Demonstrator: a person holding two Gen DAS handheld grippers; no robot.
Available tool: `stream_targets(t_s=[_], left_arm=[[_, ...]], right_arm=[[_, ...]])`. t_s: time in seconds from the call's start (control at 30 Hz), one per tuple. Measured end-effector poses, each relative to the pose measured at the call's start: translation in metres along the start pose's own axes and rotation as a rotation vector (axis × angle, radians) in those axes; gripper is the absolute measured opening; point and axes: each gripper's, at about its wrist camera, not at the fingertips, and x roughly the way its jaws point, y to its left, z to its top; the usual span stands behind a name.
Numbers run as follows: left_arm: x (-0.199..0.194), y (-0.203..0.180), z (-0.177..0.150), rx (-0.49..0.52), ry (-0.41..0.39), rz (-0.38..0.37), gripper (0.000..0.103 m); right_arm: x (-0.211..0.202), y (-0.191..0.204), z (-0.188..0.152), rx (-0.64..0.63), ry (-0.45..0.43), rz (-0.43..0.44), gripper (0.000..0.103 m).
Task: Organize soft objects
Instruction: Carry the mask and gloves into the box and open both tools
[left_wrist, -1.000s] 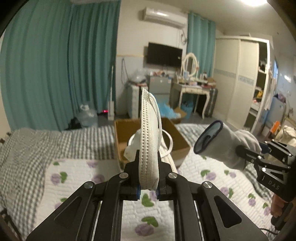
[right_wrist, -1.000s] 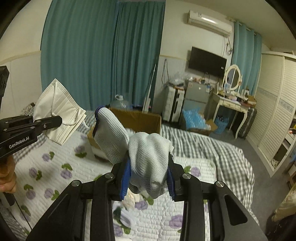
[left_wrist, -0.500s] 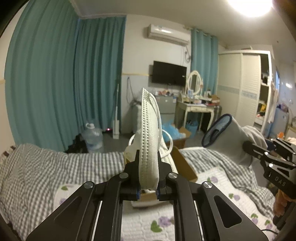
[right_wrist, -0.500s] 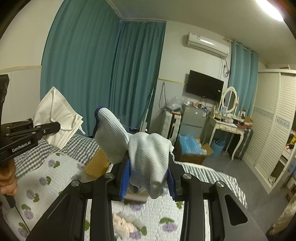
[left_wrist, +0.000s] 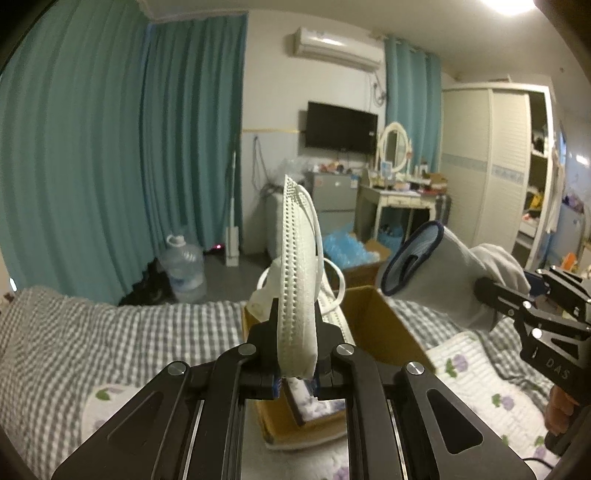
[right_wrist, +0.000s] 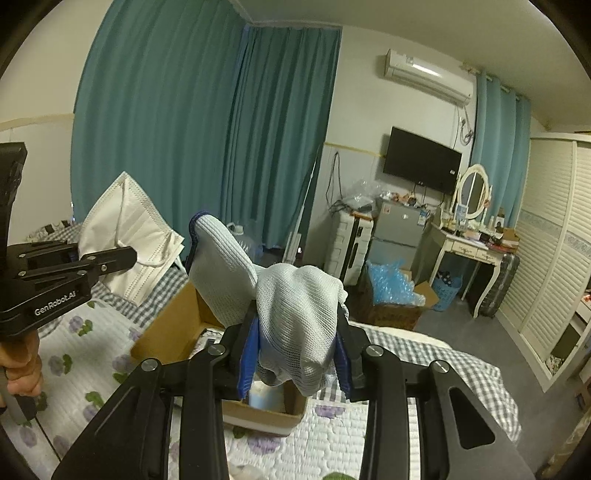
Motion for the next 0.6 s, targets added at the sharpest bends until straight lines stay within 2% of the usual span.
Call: stream_targets(t_s=[0.23, 0.37, 0.6], left_arm=[[0.070, 0.007, -0.008, -0.020, 0.125, 0.001, 0.011], [0.094, 0.004, -0.020, -0.022, 0.192, -0.006, 0.011], [0.116, -0.003, -0.033, -0.013, 0.278, -0.013, 0.011]], right_arm=[[0.067, -0.001, -0.018, 0.018, 0.093, 0.038, 0.035], [0.099, 0.003, -0.033, 0.014, 0.177, 0.067, 0.036], [0.131, 0.009, -0.052, 0.002, 0.253, 0.064, 0.037]])
